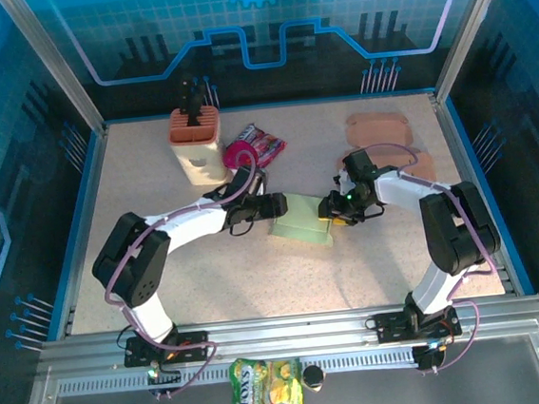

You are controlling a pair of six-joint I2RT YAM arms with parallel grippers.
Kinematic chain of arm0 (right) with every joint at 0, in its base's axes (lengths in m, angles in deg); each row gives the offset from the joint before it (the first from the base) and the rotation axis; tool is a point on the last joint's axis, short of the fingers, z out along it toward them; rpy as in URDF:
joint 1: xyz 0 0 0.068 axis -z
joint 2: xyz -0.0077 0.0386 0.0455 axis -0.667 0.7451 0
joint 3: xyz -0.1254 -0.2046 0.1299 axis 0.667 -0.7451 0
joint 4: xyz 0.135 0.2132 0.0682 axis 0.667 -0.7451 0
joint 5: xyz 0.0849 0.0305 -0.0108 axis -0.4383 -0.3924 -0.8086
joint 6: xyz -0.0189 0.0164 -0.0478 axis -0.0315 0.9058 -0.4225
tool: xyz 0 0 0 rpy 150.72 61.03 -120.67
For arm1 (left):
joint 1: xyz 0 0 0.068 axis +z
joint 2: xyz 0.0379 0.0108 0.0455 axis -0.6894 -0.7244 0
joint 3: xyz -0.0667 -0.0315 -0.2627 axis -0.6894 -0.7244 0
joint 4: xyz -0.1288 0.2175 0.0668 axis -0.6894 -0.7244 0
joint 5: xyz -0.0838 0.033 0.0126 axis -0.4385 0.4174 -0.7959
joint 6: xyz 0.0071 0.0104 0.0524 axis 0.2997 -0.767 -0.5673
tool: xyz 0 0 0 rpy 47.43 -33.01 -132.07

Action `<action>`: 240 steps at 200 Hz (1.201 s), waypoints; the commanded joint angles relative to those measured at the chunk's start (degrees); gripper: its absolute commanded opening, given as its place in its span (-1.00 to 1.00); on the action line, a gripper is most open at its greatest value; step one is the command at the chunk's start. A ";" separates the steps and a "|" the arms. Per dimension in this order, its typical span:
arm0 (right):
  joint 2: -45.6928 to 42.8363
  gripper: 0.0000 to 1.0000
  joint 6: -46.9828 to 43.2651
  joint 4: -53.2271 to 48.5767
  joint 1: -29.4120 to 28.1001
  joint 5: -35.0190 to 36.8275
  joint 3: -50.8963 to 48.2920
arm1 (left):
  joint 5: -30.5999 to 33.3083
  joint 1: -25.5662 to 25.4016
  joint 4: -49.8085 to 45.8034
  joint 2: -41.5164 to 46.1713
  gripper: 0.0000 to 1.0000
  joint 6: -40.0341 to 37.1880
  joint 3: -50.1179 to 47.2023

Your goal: Fold the paper box

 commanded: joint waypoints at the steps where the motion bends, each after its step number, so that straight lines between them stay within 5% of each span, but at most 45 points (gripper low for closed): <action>1: 1.52 -0.18 -1.31 -0.34 -0.77 1.53 -0.25 | -2.33 0.65 3.66 -1.32 0.20 -1.03 -1.86; 62: 2.15 -0.25 -4.44 -0.85 -0.79 -0.17 0.56 | -3.89 1.50 9.65 -1.81 -0.24 0.08 -6.11; 147: 2.11 -0.22 -7.56 -2.46 -8.30 -1.95 2.15 | -2.84 1.59 18.49 12.80 -0.29 8.58 -25.82; 188: -0.13 0.11 -6.57 0.73 -7.97 -2.70 -0.88 | -3.65 1.59 22.21 15.29 -0.35 10.75 -31.42; 240: -0.85 0.47 -5.40 9.34 -4.37 -12.80 -6.07 | -2.98 1.60 23.31 15.59 -0.46 11.54 -32.71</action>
